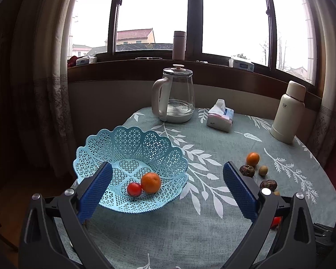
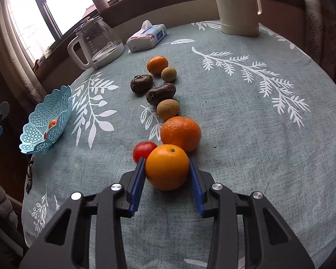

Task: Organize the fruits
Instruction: 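Close the right tool on the large orange, then grasp the second red tomato with the left tool while the right holds the orange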

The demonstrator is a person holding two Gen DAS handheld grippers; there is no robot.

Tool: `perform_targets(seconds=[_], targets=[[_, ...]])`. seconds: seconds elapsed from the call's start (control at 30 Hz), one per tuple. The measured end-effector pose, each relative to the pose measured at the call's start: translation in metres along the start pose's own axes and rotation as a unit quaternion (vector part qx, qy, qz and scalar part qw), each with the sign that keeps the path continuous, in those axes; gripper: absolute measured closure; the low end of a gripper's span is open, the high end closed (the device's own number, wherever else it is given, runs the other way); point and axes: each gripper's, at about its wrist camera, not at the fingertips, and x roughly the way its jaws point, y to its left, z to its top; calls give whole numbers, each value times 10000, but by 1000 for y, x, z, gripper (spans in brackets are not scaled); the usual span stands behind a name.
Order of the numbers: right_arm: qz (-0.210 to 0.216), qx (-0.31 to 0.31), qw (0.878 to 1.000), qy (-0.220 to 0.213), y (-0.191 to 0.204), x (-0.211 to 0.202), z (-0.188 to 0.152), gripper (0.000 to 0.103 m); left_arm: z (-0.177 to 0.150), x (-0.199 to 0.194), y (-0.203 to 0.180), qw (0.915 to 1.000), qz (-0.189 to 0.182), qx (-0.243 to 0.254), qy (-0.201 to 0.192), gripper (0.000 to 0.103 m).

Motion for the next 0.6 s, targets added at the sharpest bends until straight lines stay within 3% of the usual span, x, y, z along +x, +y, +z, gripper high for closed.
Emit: perform_targets(seconds=[0.33,0.6], targets=[[-128,49,9994,-328,-21,-28,1,65,-19,15,-33,9986,-209,367,330,3],[-529,246,9959,-690,-58,-51,7,65,-38,30,-78,9921,-727,726,721,3]])
